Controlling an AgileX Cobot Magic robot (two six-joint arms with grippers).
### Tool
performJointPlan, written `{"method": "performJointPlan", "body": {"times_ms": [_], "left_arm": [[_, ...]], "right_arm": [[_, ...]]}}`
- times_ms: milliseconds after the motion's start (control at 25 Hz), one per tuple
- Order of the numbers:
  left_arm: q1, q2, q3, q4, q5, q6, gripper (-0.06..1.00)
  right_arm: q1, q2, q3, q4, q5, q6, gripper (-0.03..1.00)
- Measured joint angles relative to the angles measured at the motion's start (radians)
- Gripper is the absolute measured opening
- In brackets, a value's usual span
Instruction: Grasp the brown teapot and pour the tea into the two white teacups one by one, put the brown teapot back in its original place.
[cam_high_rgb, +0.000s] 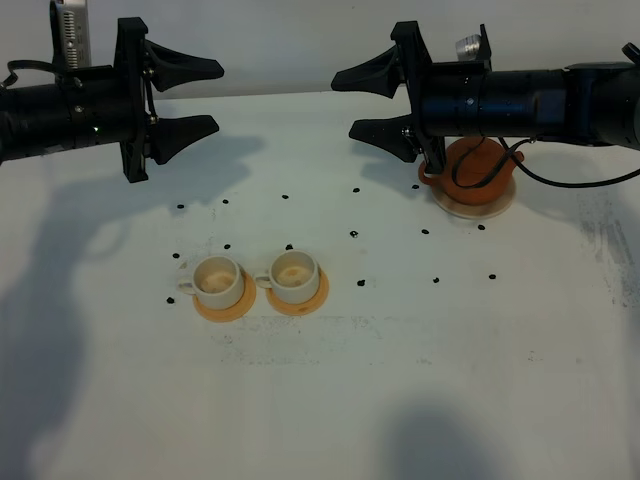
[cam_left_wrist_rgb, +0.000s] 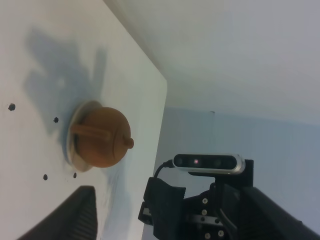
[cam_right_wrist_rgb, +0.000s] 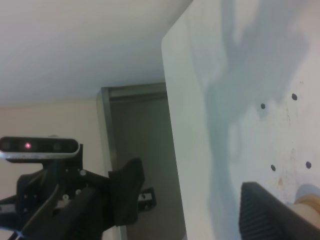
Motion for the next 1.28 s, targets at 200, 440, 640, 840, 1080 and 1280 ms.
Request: {"method": "performJointPlan", "body": {"times_ms": [200,440,640,840,1080,1280], "left_arm": [[0.0,0.0,0.0,0.0,0.0,0.0,0.59],[0.0,0.0,0.0,0.0,0.0,0.003,0.59],[0.0,0.0,0.0,0.0,-0.005,0.078,0.59],[0.001,0.0,0.0,-0.013,-0.007,0.235,0.57],[0.001,0.0,-0.037,-0.014,-0.011,0.413,0.56],[0.001,-0.032,-0.079,0.039,-0.054,0.565,0.56]], "right_arm": [[0.0,0.0,0.0,0.0,0.0,0.0,0.59],[0.0,0.0,0.0,0.0,0.0,-0.008,0.59],[0.0,0.0,0.0,0.0,0.0,-0.069,0.59],[0.0,0.0,0.0,0.001,-0.003,-0.175,0.59],[0.0,-0.011,0.0,0.006,-0.053,-0.324,0.56],[0.0,-0.049,0.0,-0.019,-0.13,-0.399,0.54]]}}
